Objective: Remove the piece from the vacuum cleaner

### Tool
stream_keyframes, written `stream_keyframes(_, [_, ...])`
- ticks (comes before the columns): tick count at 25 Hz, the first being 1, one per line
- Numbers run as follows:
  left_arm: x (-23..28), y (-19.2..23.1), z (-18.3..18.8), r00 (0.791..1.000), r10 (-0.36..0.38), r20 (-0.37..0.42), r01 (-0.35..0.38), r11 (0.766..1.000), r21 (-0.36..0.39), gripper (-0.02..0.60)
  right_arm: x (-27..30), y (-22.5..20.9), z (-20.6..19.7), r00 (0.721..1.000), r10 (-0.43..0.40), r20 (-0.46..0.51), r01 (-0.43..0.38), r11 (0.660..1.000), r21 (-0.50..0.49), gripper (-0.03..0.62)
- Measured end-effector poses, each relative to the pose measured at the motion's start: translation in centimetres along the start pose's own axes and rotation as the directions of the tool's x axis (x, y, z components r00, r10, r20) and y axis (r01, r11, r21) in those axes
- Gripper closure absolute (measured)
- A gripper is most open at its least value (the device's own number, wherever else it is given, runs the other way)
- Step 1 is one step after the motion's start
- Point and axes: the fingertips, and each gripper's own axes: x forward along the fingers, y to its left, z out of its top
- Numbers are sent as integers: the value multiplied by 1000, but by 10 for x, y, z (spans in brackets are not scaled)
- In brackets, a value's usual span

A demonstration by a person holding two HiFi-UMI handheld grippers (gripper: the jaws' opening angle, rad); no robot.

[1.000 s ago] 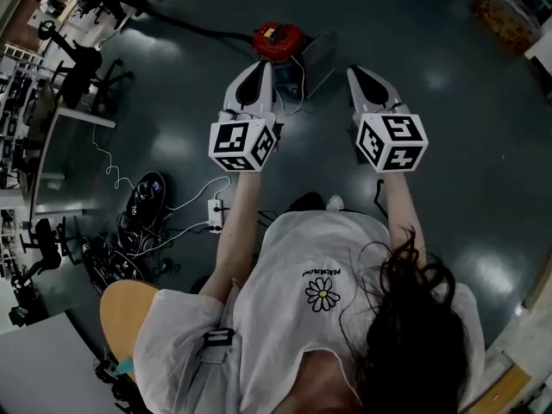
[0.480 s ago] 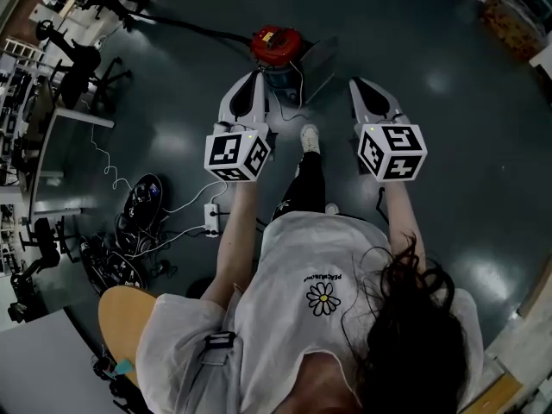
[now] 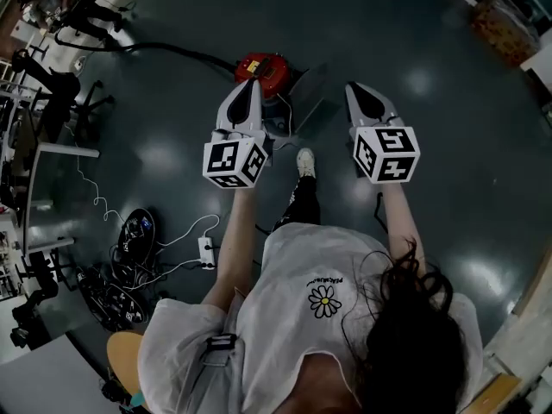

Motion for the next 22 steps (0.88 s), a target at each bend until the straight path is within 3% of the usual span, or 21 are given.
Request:
stream_keyframes(8, [133,101,-46,992,36,-122,-41,998,-39,581,153,-58,21,996,-35,-87,38,999,28,568])
stream_keyframes(13, [192,145,-90,972,30,-233,-36,999,-23,581,232,-81,-1,985,-38,-171,50,996,70,568])
stream_keyframes(17, [224,166,-156,947,19,-320,-23,1000,-10,581,288,-99,-53,967,-12,-256,33,997,75,568])
stream_keyframes(22, [252,190,-284,895,10,-446,1,1000,24,581,349,-131,-161,925,-12,-380,50,995,90,568])
